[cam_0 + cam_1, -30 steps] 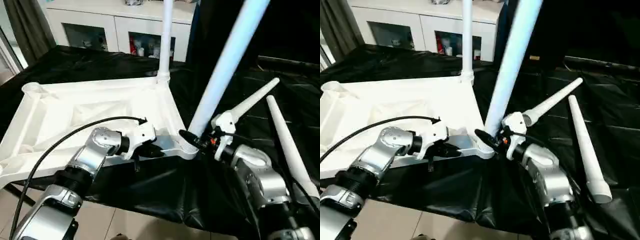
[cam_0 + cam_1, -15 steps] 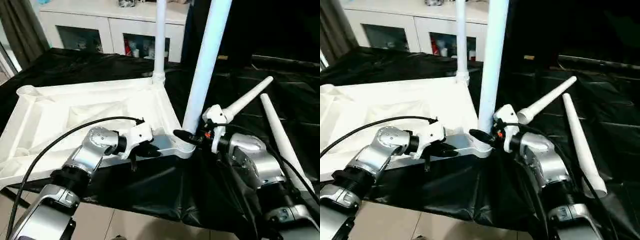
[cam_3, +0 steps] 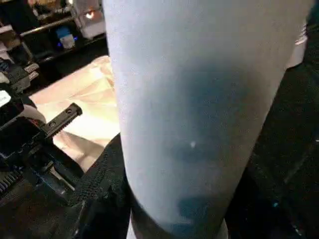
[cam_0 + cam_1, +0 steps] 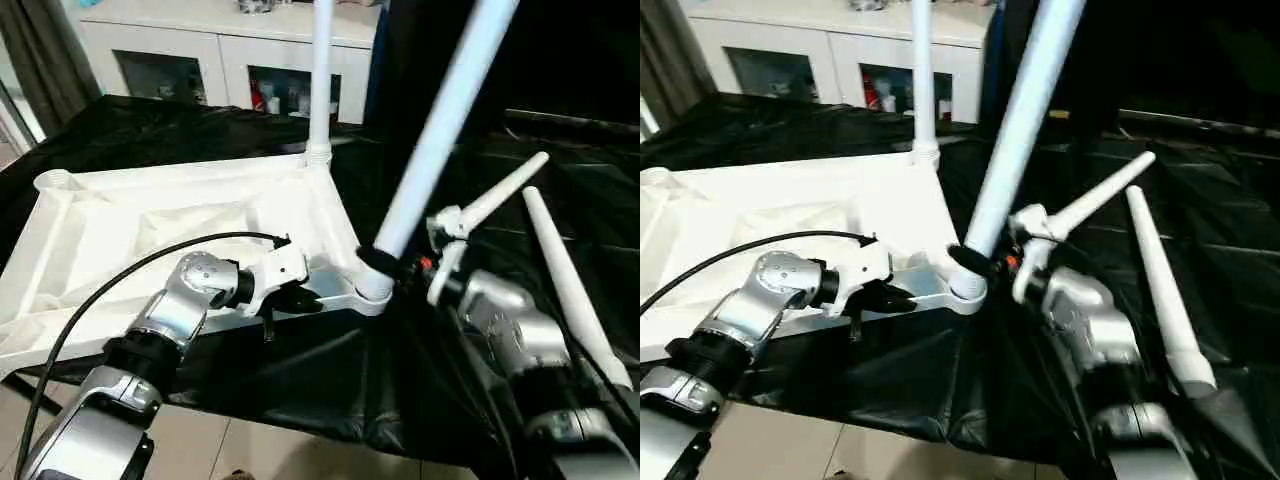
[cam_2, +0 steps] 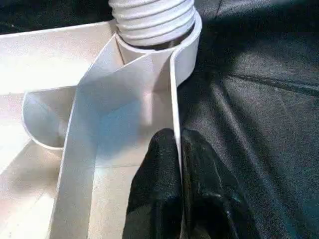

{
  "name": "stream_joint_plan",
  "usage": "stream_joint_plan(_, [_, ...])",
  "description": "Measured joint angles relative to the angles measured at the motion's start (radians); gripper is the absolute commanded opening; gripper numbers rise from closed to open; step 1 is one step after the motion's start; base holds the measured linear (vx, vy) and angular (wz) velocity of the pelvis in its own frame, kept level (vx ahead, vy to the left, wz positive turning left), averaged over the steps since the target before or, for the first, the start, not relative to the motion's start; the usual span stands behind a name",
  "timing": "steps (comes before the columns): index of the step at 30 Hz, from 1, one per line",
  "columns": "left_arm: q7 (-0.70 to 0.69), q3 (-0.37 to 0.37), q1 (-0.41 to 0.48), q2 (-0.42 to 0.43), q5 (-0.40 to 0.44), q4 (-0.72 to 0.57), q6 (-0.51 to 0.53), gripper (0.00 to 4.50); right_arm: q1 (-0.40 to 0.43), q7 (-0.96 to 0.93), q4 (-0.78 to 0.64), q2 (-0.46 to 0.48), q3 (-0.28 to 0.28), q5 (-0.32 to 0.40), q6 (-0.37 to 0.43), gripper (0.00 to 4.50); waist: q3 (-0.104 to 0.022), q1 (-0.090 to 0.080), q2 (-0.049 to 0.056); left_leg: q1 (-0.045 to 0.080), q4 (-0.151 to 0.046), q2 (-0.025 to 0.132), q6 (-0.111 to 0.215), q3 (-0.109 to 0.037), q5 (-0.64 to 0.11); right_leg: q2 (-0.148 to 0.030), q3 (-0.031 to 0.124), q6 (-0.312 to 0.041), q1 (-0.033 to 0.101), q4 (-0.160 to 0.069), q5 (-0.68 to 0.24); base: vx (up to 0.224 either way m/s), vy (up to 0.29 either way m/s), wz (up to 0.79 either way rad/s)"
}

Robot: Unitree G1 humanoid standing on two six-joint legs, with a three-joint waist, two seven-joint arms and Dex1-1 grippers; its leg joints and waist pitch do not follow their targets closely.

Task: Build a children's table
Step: Insert table leg to table base

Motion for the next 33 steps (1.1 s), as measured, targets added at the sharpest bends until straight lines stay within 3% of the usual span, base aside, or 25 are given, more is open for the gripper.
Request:
stream_joint_plan(4, [-0.006, -0.004, -0.001, -0.005, -0.001, 0.003, -0.008, 0.0, 0.063, -0.02, -0.06, 0.015, -0.002, -0.004, -0.031, 1.9, -0.002, 0.012, 0.008, 0.0, -0.001, 0.0, 0.0, 0.0, 0.0, 0.0, 0.0, 0.0, 0.0, -0.002, -0.001, 0.0, 0.0, 0.0])
stream_joint_plan(8, [-0.011, -0.007, -0.002, -0.004, -0.002, 0.005, -0.011, 0.0, 0.112, -0.064, -0.119, 0.024, 0.019, -0.022, -0.074, 1.9, -0.003, 0.013, 0.012, 0.0, -0.003, 0.0, 0.0, 0.0, 0.0, 0.0, 0.0, 0.0, 0.001, -0.003, -0.001, 0.0, 0.0, 0.0])
stream_joint_plan(15, [-0.022, -0.008, -0.005, 0.009, 0.007, 0.013, -0.018, 0.0, 0.094, -0.077, -0.147, 0.007, 0.086, -0.114, -0.101, 1.9, -0.006, 0.006, 0.017, 0.002, -0.004, 0.0, 0.0, 0.0, 0.0, 0.001, 0.0, 0.001, 0.001, -0.004, -0.002, 0.0, 0.0, 0.0])
stream_joint_plan(20, [-0.019, -0.008, -0.005, 0.019, 0.013, 0.012, -0.018, 0.0, 0.056, -0.07, -0.122, -0.002, 0.119, -0.142, -0.094, 1.9, -0.007, -0.001, 0.015, 0.002, -0.006, 0.0, 0.0, 0.0, 0.0, 0.001, 0.0, 0.004, 0.0, -0.004, -0.004, 0.0, 0.0, 0.0])
stream_joint_plan(23, [-0.02, -0.009, -0.003, 0.018, 0.015, 0.012, -0.018, 0.0, 0.03, -0.038, -0.107, -0.024, 0.146, -0.163, -0.074, 1.9, -0.011, -0.005, 0.008, 0.002, -0.007, 0.0, 0.0, 0.0, 0.0, 0.002, 0.0, 0.004, 0.0, -0.004, -0.004, 0.0, 0.0, 0.0])
stream_joint_plan(29, [-0.026, -0.009, 0.012, 0.019, 0.015, -0.005, -0.018, 0.0, 0.033, 0.004, -0.103, -0.045, 0.153, -0.164, -0.067, 1.9, -0.019, -0.007, -0.003, 0.002, -0.007, 0.0, 0.0, 0.0, 0.0, 0.002, 0.0, 0.002, 0.001, -0.004, -0.004, 0.0, 0.0, 0.0])
stream_joint_plan(33, [-0.039, -0.007, 0.021, 0.023, 0.004, -0.011, -0.018, 0.0, 0.033, 0.027, -0.096, -0.047, 0.153, -0.161, -0.07, 1.9, -0.022, -0.009, -0.005, 0.003, -0.007, 0.0, 0.0, 0.0, 0.0, 0.002, 0.0, 0.001, 0.003, -0.004, -0.005, 0.0, 0.0, 0.0])
